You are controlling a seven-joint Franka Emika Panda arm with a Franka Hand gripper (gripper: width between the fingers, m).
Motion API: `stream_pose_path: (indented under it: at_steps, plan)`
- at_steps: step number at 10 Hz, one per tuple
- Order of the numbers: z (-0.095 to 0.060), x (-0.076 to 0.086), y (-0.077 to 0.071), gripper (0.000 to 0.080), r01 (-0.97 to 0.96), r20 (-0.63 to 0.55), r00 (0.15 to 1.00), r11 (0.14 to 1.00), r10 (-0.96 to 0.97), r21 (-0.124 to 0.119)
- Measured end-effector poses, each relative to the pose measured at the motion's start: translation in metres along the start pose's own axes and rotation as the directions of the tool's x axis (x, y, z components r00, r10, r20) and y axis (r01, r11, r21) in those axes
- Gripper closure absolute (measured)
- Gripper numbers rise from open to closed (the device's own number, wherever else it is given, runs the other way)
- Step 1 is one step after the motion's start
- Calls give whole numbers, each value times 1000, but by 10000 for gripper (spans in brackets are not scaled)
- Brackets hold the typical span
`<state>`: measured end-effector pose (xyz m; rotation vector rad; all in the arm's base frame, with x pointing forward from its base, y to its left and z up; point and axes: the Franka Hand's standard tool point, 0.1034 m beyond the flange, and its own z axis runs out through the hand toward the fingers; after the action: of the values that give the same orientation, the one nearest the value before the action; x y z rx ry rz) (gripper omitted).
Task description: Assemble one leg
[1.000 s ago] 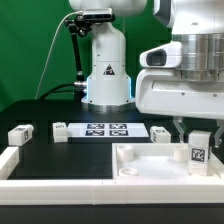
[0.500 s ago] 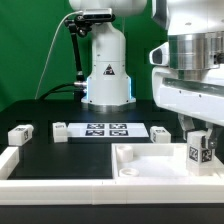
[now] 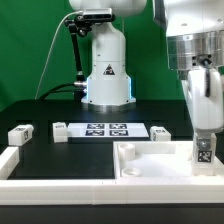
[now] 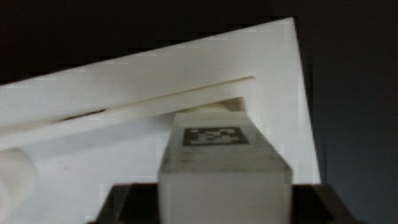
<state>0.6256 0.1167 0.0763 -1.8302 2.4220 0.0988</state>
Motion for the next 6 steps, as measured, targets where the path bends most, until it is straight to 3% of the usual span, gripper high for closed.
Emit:
stream_pose_path:
  at_steps: [2, 6]
  plan:
    - [-1, 0, 0, 507, -143, -3, 990, 990, 143, 10]
    - [-1, 2, 0, 505, -118, -10, 993, 993, 118, 14]
